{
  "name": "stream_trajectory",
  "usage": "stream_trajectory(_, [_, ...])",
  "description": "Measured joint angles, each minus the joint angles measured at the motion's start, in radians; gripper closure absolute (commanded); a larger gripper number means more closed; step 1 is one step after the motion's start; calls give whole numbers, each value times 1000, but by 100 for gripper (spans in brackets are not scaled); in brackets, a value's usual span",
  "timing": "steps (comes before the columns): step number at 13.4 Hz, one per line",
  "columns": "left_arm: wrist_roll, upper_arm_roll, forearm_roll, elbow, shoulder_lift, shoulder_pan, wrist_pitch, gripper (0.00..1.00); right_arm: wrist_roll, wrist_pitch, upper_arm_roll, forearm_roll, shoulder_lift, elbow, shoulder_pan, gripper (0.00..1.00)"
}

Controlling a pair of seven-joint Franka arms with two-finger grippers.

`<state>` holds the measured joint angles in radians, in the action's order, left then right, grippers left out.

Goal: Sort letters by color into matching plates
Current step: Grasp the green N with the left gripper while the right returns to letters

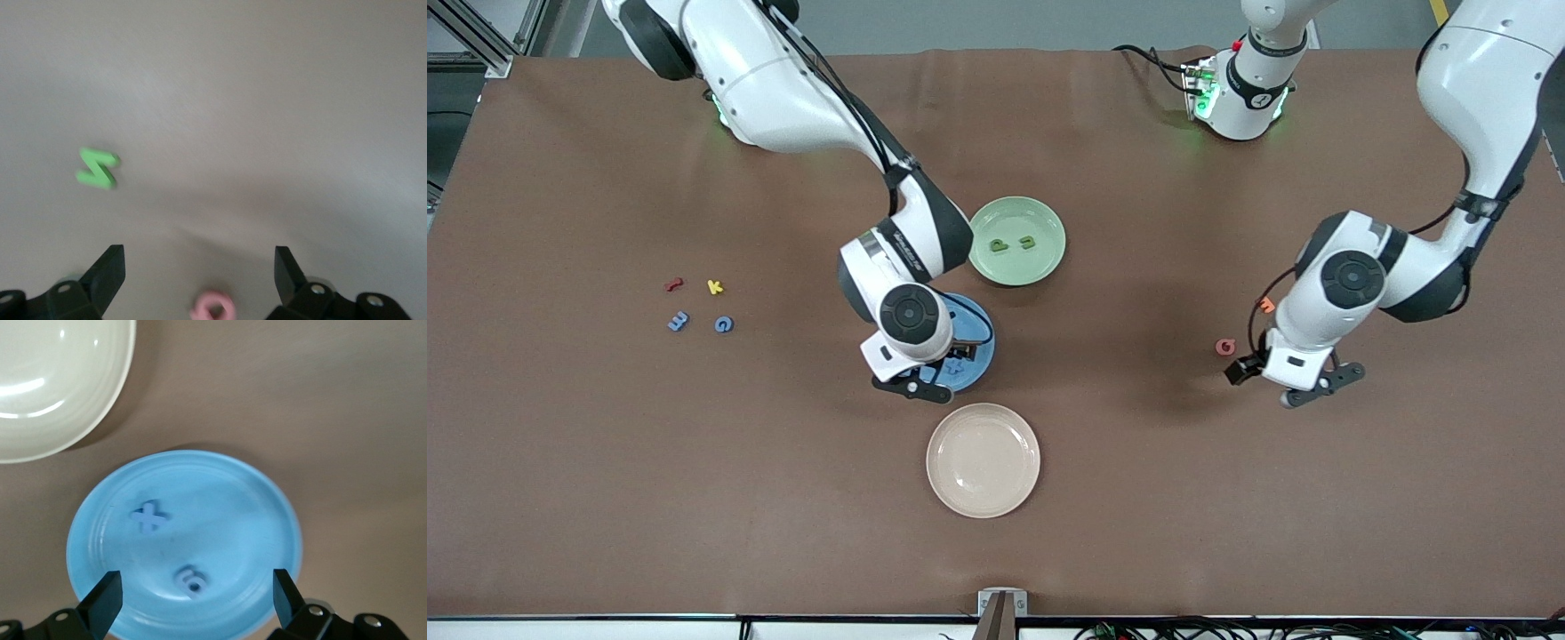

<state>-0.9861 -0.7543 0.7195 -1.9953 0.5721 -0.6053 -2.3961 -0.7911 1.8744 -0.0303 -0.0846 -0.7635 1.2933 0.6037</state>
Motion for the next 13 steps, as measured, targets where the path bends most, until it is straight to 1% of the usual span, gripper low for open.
stream_trajectory(2, [34, 1, 58, -1, 49, -65, -39, 8, 36, -12, -2, 0, 85, 75, -32, 1])
stream_trajectory(5, [174, 1, 67, 0, 79, -125, -60, 14, 107, 8, -4, 1, 192, 211, -80, 1])
stream_trajectory(7, [264, 1, 67, 0, 87, -155, -75, 19, 192, 41, -6, 1, 262, 313, -124, 1])
stream_trajectory(8, [300, 1, 67, 0, 91, -170, -81, 19, 243, 55, -7, 2, 293, 361, -154, 1])
stream_trajectory(10, [342, 1, 67, 0, 100, -191, -88, 19, 363, 108, -9, 2, 346, 456, -226, 1])
stream_trajectory(11, [350, 1, 67, 0, 107, -196, -90, 21, 428, 148, -10, 2, 364, 503, -265, 1])
stream_trajectory(13, [366, 2, 67, 0, 121, -200, -93, 22, 567, 225, -11, 2, 375, 575, -344, 1])
